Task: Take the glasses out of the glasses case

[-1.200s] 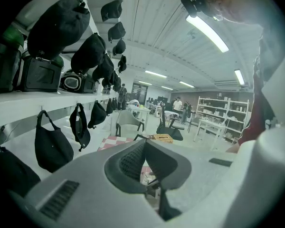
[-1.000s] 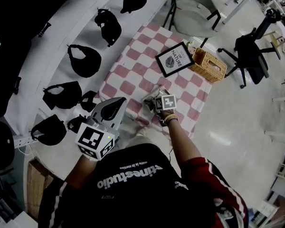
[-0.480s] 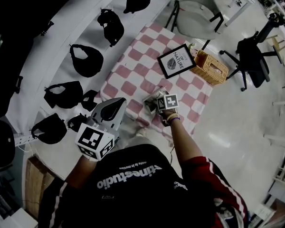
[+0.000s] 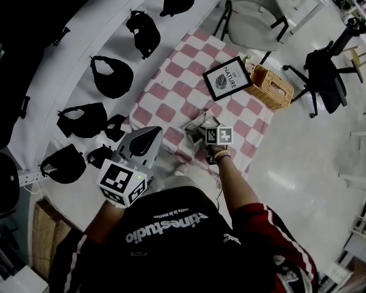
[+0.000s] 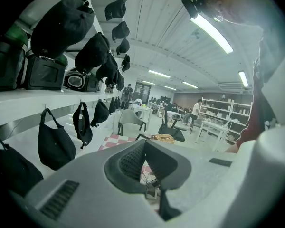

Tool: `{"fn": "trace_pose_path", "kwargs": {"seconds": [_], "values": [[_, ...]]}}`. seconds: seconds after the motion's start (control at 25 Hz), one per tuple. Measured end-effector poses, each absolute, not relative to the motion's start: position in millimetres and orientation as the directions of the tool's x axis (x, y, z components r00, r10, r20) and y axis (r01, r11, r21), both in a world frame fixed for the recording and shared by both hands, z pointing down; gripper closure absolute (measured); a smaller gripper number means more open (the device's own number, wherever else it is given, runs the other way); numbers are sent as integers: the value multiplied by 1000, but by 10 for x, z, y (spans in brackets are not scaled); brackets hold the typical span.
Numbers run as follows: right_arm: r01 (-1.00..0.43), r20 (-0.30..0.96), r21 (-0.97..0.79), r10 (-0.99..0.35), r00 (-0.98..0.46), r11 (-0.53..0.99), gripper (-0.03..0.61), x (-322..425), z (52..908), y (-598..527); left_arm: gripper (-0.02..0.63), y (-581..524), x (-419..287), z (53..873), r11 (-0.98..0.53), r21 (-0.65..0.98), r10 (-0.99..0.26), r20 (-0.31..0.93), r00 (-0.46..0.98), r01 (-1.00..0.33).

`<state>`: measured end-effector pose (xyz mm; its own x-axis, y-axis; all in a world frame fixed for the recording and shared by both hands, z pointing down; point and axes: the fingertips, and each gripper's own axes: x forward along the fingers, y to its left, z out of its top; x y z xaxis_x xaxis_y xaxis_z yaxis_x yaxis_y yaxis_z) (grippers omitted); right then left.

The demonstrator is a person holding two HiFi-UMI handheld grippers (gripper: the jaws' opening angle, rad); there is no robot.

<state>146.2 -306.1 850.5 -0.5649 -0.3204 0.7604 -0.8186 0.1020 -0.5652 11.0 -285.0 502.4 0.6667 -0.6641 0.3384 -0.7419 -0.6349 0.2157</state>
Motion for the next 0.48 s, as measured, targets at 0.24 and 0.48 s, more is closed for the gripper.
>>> {"fn": "trace_pose_path", "kwargs": {"seconds": [0.24, 0.48], "values": [[-836, 783, -542, -308, -540, 87, 518, 1426, 8474, -3078, 607, -2834, 100, 5027, -634, 219, -664, 338, 667, -742], [-873, 833, -487, -292, -471, 19, 499, 1556, 8488, -3033, 607, -2831, 47, 5014, -634, 224, -665, 333, 669, -741]]}}
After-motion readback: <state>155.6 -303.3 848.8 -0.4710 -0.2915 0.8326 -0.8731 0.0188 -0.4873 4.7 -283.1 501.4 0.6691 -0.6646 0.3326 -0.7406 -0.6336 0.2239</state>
